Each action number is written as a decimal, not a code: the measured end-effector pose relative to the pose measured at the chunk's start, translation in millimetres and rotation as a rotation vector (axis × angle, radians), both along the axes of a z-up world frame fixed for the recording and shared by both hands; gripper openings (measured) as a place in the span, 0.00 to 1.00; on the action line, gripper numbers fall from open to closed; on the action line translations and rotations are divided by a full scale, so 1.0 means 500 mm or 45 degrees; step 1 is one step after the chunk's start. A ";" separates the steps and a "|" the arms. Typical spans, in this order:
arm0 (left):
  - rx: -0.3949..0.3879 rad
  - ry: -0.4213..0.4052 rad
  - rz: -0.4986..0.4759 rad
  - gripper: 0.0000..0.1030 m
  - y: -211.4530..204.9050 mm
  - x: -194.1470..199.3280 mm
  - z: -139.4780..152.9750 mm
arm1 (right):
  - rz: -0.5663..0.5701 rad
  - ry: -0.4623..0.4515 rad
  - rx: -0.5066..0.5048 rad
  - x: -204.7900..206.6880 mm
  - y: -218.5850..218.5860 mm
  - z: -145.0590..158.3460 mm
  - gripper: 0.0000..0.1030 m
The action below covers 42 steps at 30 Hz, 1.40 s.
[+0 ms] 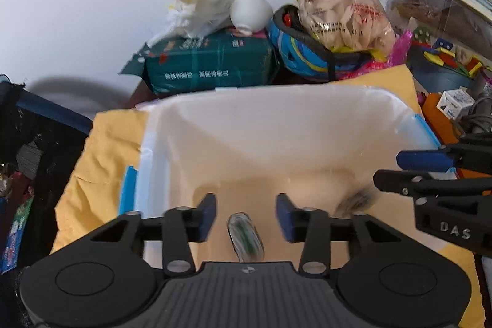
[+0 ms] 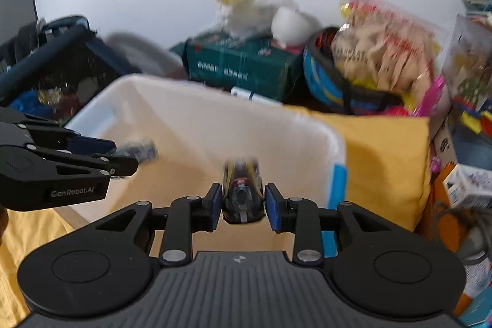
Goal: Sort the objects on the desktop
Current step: 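Carry both cars over the clear bin and open both grippers to drop them, then grasp the tan wooden block with the left gripper while the right gripper grasps another wooden block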
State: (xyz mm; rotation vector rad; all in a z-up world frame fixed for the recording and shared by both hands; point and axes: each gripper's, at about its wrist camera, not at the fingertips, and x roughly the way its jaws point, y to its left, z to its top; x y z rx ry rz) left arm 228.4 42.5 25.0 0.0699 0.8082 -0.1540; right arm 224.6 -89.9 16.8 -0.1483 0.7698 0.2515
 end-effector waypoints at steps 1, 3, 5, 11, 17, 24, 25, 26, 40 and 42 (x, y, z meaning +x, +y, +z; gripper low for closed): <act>0.005 -0.009 0.007 0.52 0.003 -0.005 0.008 | -0.004 0.010 -0.009 0.000 0.003 -0.001 0.34; 0.029 -0.034 0.027 0.60 0.006 -0.020 0.027 | -0.006 0.004 -0.013 -0.007 0.007 0.005 0.34; 0.037 -0.077 0.048 0.67 0.013 -0.046 0.046 | -0.003 -0.009 -0.003 -0.021 0.009 0.015 0.35; 0.048 -0.179 0.101 0.68 0.048 -0.166 0.076 | 0.006 -0.079 0.037 -0.073 0.022 0.061 0.49; -0.116 -0.040 0.025 0.68 0.096 -0.288 0.020 | 0.074 -0.155 0.098 -0.190 0.013 0.076 0.61; -0.100 0.124 0.081 0.68 0.089 -0.396 -0.093 | 0.102 0.004 0.135 -0.293 0.019 -0.020 0.70; -0.091 0.137 0.075 0.68 0.085 -0.410 -0.104 | 0.086 0.032 0.141 -0.305 0.020 -0.036 0.71; -0.085 0.140 0.063 0.68 0.083 -0.425 -0.112 | 0.080 0.055 0.144 -0.318 0.020 -0.052 0.71; -0.075 0.230 -0.103 0.34 0.046 -0.477 -0.172 | 0.103 0.234 0.082 -0.422 0.023 -0.169 0.33; -0.113 0.238 -0.117 0.33 0.048 -0.480 -0.174 | 0.075 0.204 0.072 -0.420 0.017 -0.165 0.35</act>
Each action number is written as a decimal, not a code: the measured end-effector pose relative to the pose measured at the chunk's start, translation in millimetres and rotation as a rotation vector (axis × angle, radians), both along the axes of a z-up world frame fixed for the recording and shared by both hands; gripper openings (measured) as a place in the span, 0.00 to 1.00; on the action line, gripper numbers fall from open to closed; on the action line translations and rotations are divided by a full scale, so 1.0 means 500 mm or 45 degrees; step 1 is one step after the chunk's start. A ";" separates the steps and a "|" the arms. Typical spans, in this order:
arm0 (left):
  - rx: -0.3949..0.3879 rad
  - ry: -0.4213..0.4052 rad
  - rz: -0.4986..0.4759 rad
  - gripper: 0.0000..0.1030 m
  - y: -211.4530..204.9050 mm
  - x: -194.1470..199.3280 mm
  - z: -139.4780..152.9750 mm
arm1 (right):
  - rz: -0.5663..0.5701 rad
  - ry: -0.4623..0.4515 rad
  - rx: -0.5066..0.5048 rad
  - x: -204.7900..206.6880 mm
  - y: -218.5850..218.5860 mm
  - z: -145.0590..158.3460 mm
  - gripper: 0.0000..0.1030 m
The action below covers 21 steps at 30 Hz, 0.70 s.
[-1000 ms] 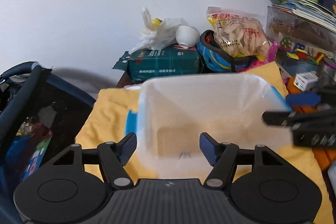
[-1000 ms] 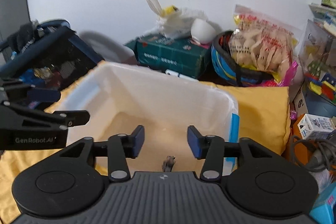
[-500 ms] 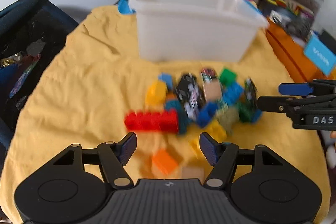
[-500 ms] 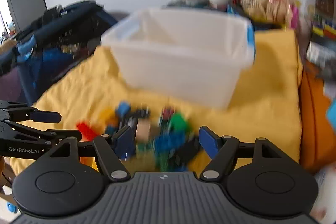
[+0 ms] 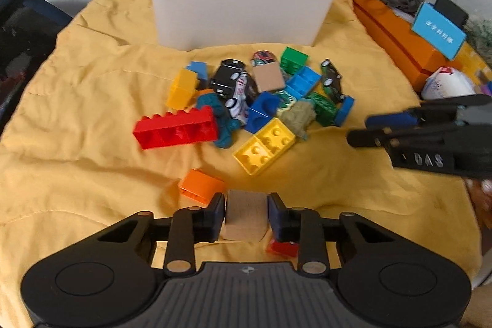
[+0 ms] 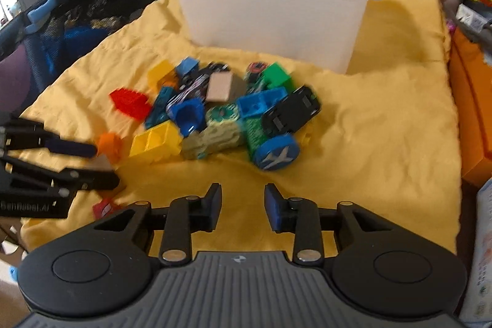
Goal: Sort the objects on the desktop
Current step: 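Grasp the tan wooden block with the left gripper while the right gripper grasps another wooden block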
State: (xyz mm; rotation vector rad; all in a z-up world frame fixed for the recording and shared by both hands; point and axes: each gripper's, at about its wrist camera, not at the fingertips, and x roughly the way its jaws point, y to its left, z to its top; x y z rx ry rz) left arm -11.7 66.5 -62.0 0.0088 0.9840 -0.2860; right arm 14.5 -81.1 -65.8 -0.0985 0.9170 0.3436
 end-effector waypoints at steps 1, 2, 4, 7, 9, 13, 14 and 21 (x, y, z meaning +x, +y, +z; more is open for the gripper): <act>-0.012 0.006 -0.001 0.33 0.002 -0.001 -0.001 | -0.010 -0.015 -0.004 0.003 -0.003 0.004 0.35; -0.020 0.013 -0.002 0.33 0.005 -0.002 -0.002 | -0.021 -0.026 -0.006 0.006 -0.007 0.005 0.35; -0.042 0.022 0.003 0.33 0.010 -0.002 -0.002 | -0.029 -0.042 0.000 0.012 -0.012 0.009 0.35; -0.072 0.035 0.005 0.33 0.018 -0.005 -0.003 | 0.010 -0.059 0.026 0.022 -0.004 0.015 0.35; -0.071 0.039 0.006 0.33 0.018 -0.007 -0.004 | 0.061 -0.077 0.045 0.027 0.011 0.021 0.35; -0.081 0.044 0.013 0.34 0.023 -0.010 -0.005 | 0.117 -0.151 0.039 0.057 0.054 0.038 0.36; -0.073 0.039 0.013 0.35 0.023 -0.012 -0.003 | 0.120 -0.173 0.031 0.069 0.063 0.039 0.38; -0.067 0.023 0.004 0.38 0.030 -0.027 0.002 | 0.069 -0.096 -0.026 0.162 0.099 -0.002 0.40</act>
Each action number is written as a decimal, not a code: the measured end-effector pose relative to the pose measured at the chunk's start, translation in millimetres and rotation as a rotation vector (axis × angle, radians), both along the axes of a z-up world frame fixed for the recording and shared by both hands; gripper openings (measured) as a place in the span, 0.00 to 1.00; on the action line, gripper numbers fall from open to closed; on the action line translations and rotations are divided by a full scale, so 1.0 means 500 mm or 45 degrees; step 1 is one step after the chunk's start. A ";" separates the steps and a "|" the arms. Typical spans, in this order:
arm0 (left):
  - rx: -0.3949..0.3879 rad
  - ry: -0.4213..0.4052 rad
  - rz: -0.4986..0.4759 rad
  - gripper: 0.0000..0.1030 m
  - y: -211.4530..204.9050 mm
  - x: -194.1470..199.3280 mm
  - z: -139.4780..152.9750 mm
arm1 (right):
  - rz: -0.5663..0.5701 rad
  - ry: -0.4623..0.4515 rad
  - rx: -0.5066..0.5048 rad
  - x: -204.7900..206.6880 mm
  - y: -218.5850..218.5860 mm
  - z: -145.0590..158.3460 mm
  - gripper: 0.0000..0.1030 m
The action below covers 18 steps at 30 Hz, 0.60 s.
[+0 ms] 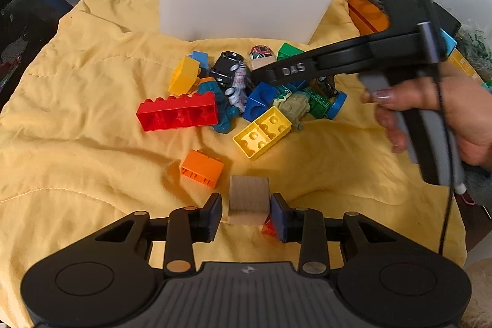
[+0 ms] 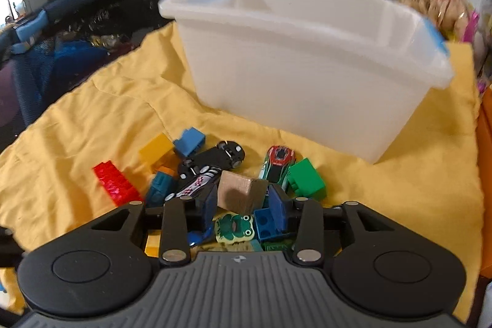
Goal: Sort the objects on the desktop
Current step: 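Grasp the tan wooden block with the left gripper while the right gripper grasps another wooden block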
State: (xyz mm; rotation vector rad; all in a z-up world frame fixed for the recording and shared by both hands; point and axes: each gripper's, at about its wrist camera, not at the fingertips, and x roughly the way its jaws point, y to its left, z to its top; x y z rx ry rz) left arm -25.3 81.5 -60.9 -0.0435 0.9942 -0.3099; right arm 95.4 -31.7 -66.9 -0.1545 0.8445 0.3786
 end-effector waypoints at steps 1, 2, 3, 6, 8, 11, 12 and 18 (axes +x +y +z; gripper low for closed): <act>-0.001 -0.003 0.001 0.38 0.001 -0.001 0.000 | 0.007 0.025 -0.005 0.008 0.002 -0.010 0.40; -0.003 -0.004 0.000 0.38 0.001 0.000 0.000 | 0.015 0.023 -0.002 0.009 0.002 -0.014 0.40; -0.006 -0.006 -0.002 0.38 0.001 0.000 0.000 | 0.024 0.012 0.000 0.010 0.002 -0.018 0.41; -0.019 0.002 -0.012 0.38 -0.003 0.003 -0.005 | 0.044 -0.009 -0.009 0.007 0.003 -0.017 0.38; -0.025 0.011 -0.009 0.37 -0.005 0.005 -0.008 | 0.052 -0.008 -0.013 0.000 0.001 -0.009 0.30; -0.029 0.010 -0.017 0.37 -0.010 0.009 -0.011 | 0.067 -0.026 0.007 -0.024 -0.012 0.019 0.16; -0.024 0.011 -0.019 0.37 -0.012 0.010 -0.013 | 0.073 -0.037 0.014 -0.040 -0.020 0.031 0.16; -0.034 -0.017 -0.004 0.33 -0.011 0.023 -0.011 | 0.051 -0.049 0.039 -0.101 -0.061 0.062 0.16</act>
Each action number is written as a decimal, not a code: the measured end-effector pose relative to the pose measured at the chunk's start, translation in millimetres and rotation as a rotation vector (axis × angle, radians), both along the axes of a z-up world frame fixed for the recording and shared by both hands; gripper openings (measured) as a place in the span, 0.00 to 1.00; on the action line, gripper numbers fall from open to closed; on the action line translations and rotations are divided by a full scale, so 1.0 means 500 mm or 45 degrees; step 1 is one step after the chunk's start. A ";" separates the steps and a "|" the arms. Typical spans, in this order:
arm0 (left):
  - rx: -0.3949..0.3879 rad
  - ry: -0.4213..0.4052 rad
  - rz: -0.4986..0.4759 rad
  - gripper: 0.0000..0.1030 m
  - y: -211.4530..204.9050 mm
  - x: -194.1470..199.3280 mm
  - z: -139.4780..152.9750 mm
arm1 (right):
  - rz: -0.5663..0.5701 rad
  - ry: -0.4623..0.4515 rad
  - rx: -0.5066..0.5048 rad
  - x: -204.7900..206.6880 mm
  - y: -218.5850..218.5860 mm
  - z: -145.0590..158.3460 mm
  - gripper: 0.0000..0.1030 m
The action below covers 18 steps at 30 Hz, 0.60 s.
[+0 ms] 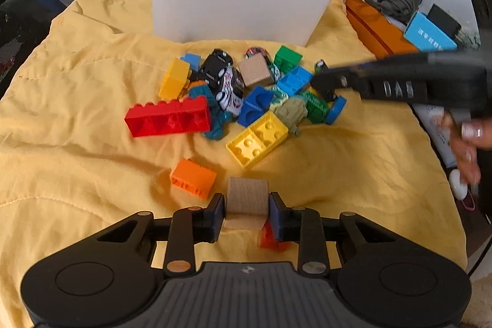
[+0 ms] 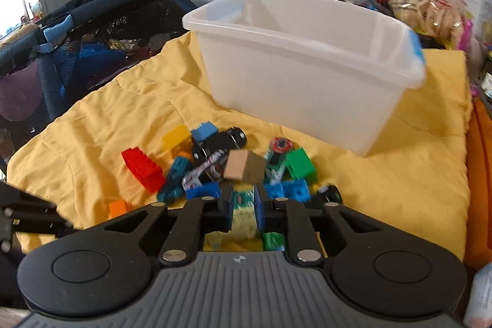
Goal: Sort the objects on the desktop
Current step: 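Grasp the tan wooden block with the left gripper while the right gripper grasps another wooden block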
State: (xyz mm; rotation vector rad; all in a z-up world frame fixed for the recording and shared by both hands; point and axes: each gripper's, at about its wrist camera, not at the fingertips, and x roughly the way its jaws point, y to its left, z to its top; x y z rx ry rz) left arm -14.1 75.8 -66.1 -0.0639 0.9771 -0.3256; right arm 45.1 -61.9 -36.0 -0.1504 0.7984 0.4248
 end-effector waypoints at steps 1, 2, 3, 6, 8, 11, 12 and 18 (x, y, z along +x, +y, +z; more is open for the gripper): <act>-0.010 -0.008 0.001 0.33 0.001 0.004 0.004 | -0.009 0.005 -0.001 -0.004 -0.005 -0.002 0.16; -0.022 -0.014 -0.005 0.33 0.000 0.009 0.007 | -0.013 0.011 -0.003 -0.001 -0.002 -0.007 0.16; -0.027 -0.019 -0.009 0.33 -0.002 0.013 0.010 | -0.018 0.018 -0.009 -0.001 -0.004 -0.013 0.16; 0.002 -0.018 -0.020 0.33 -0.013 0.017 0.001 | -0.045 0.025 0.011 0.010 0.003 -0.021 0.26; 0.015 -0.007 -0.026 0.33 -0.015 0.007 -0.008 | -0.059 -0.009 0.025 0.020 0.010 -0.022 0.40; 0.018 0.016 -0.030 0.33 -0.011 -0.009 -0.019 | -0.077 -0.036 0.053 0.049 0.025 -0.025 0.46; 0.015 0.024 -0.028 0.33 -0.009 -0.012 -0.021 | -0.084 -0.025 0.063 0.063 0.031 -0.028 0.46; 0.007 0.004 -0.015 0.33 0.000 -0.017 -0.015 | -0.159 0.148 0.155 0.137 0.036 -0.074 0.37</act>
